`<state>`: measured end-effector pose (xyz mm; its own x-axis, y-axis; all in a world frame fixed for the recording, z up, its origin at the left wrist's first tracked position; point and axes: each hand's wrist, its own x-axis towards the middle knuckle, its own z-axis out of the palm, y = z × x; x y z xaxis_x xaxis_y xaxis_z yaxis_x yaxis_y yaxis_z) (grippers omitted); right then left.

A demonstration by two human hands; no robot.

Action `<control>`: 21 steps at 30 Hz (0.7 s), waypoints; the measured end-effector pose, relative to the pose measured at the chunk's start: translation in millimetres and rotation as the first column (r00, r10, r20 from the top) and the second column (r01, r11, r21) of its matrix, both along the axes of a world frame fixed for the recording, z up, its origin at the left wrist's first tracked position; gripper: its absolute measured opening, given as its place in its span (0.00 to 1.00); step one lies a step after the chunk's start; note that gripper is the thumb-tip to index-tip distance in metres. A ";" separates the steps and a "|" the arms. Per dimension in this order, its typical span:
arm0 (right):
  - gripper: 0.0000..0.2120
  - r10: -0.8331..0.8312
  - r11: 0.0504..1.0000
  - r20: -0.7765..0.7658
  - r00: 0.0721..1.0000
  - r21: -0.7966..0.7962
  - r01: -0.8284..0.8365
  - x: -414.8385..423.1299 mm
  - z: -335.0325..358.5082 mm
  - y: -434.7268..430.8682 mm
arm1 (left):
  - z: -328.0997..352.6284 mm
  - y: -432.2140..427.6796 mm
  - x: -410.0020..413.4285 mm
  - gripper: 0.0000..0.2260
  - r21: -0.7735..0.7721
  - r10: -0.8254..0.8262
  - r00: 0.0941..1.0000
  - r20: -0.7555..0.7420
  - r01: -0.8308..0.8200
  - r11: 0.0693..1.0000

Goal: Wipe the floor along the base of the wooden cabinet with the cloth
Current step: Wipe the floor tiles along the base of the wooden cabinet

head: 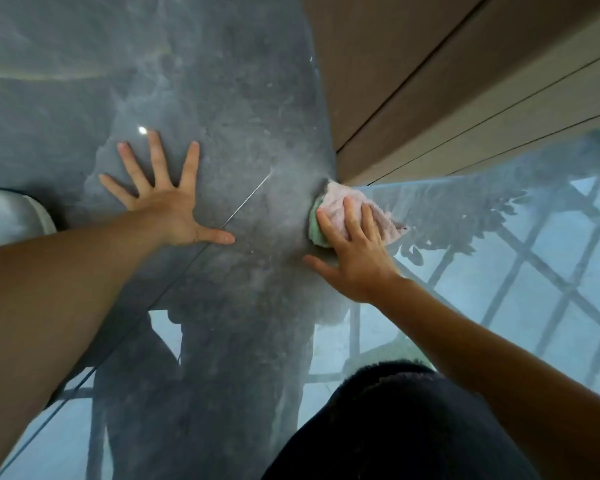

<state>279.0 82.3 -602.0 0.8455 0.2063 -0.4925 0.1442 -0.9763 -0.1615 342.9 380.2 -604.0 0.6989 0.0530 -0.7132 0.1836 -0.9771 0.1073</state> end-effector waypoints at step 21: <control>0.33 -0.347 0.929 0.105 0.932 -0.098 0.357 6.2 -9.3 -125.5 | 21.9 -61.4 -48.5 0.74 0.014 0.152 0.982 -0.117 -0.151 0.988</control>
